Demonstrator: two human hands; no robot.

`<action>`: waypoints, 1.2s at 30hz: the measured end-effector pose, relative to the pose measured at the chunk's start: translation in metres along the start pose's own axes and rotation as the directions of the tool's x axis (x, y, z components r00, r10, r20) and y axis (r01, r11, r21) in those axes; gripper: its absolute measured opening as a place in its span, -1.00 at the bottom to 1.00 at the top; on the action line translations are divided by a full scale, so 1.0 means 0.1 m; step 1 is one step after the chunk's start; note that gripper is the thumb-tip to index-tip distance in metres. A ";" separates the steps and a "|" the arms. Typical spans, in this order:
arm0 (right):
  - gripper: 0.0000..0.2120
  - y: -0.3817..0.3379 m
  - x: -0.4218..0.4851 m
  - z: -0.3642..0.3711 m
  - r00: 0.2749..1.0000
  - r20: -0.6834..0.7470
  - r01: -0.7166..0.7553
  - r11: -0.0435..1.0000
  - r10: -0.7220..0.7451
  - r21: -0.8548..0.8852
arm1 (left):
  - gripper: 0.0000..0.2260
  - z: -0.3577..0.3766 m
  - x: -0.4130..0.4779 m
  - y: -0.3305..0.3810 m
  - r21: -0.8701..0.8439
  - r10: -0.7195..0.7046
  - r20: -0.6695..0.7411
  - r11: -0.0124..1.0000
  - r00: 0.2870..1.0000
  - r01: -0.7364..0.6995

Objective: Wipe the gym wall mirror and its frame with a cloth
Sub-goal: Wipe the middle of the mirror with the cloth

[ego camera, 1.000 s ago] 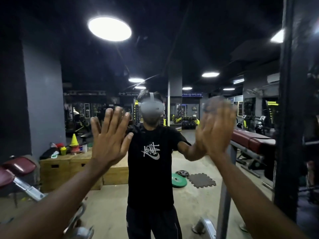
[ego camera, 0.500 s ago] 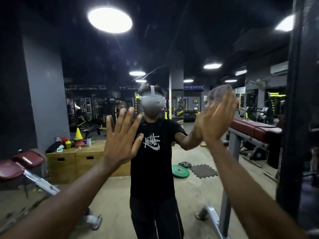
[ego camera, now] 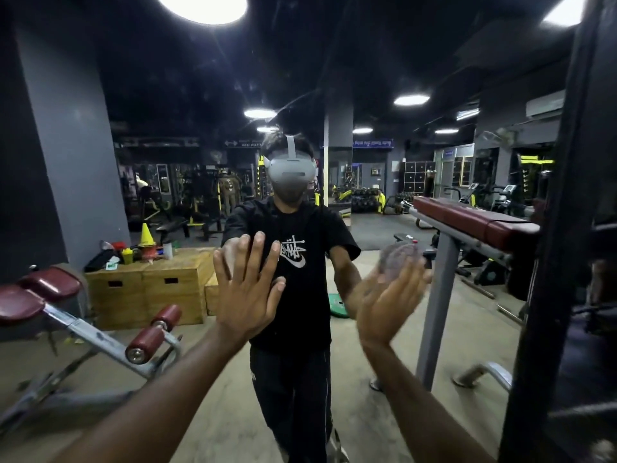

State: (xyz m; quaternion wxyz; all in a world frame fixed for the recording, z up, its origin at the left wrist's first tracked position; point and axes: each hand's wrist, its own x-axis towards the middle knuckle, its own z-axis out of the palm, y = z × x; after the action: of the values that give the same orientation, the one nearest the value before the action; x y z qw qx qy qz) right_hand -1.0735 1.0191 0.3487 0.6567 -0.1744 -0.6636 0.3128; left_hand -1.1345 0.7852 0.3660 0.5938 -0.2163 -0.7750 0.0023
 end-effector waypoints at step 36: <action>-0.36 -1.09 1.13 0.23 0.822 0.171 0.565 0.814 -0.543 -0.133 | -0.38 -0.63 0.85 -1.43 0.002 -0.079 0.006 0.997 0.997 0.079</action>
State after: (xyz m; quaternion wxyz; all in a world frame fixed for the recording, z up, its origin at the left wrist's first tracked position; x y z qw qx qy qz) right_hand -1.0848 1.0064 0.5069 0.6581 -0.0111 -0.7507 0.0579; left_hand -1.1408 0.6682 0.4996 0.5911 -0.1849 -0.7849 -0.0196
